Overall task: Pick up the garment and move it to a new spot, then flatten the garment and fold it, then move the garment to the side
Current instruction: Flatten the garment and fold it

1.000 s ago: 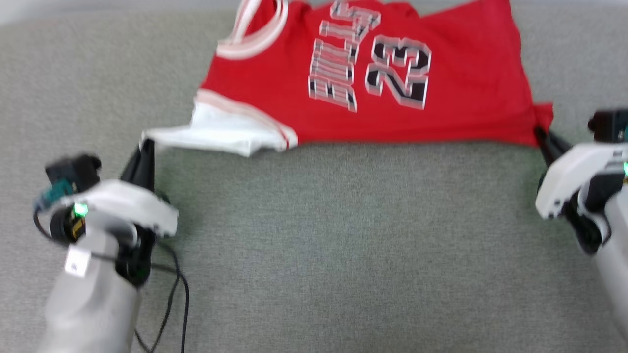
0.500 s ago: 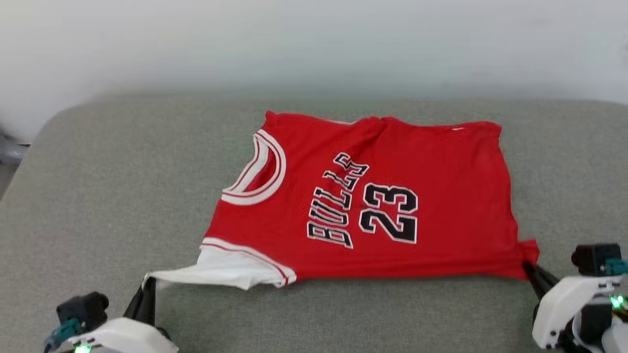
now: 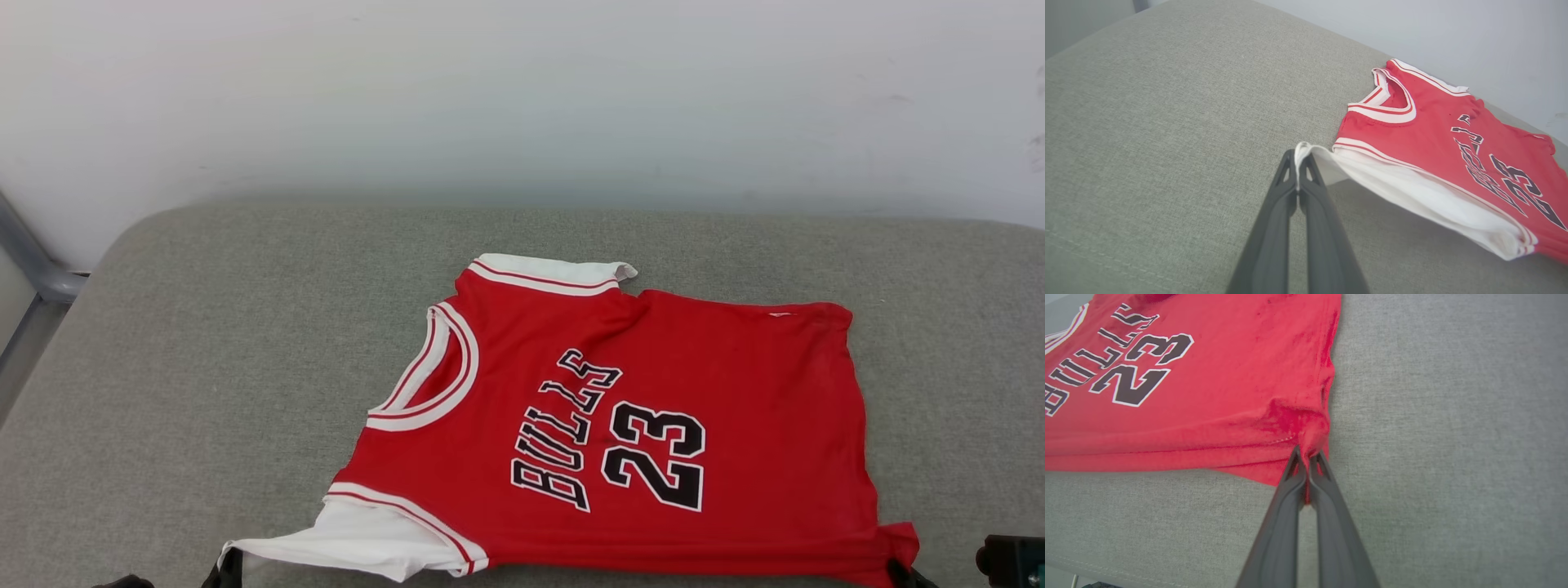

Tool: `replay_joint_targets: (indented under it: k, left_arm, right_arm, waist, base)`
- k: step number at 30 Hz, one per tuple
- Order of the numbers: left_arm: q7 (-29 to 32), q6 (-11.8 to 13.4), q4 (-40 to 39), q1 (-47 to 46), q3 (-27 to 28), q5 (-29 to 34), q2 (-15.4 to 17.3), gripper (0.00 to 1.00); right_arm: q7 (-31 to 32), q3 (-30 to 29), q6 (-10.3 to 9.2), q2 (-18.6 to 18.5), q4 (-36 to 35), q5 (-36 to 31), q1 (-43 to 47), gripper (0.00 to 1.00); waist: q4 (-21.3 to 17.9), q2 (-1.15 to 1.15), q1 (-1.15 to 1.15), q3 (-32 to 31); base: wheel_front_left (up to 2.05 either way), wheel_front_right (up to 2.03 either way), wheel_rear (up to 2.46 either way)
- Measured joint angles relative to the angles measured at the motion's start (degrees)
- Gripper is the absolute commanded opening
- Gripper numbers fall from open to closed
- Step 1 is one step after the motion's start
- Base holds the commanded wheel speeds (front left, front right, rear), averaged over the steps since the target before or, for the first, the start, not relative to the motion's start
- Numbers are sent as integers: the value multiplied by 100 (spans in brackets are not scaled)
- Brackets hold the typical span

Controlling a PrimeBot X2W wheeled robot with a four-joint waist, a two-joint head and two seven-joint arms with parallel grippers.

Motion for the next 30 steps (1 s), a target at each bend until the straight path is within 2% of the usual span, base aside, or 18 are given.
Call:
replay_joint_targets:
  k: [3,7,14,20,24,25,30]
  left_arm:
    - [110,78,-367,112,-11,27,94,0]
    - [187,78,-533,-21,-82,87,122,0]
    - [354,-185,-350,-1006,-426,169,121,0]
    - [307,-477,304,-1995,-620,153,-69,0]
    - [253,-713,1106,-2735,-772,159,-230,0]
    - [242,-797,1510,-3011,-829,118,-352,0]
    - [203,-966,2142,-3335,-922,67,-471,0]
  right_arm:
    - [252,-202,-1,207,-499,-135,210,0]
    - [403,-229,-2,265,-757,-182,239,0]
    - [710,-143,-3,198,-887,-324,-128,0]
    - [797,35,-5,-21,-693,-333,-717,0]
    - [679,365,-5,-207,-196,-289,-1296,0]
    - [548,480,-5,-269,132,-220,-1519,0]
    - [267,636,-4,-314,533,-137,-1809,0]
  waist:
    - [17,0,0,6]
    - [9,0,0,34]
    - [-39,0,2,285]
    - [-101,0,2,711]
    - [-205,0,2,1192]
    - [-251,0,3,1407]
    - [-292,0,2,1646]
  base:
    - [0,0,0]
    - [0,0,0]
    - [0,0,0]
    - [0,0,0]
    - [0,0,0]
    - [0,0,0]
    - [0,0,0]
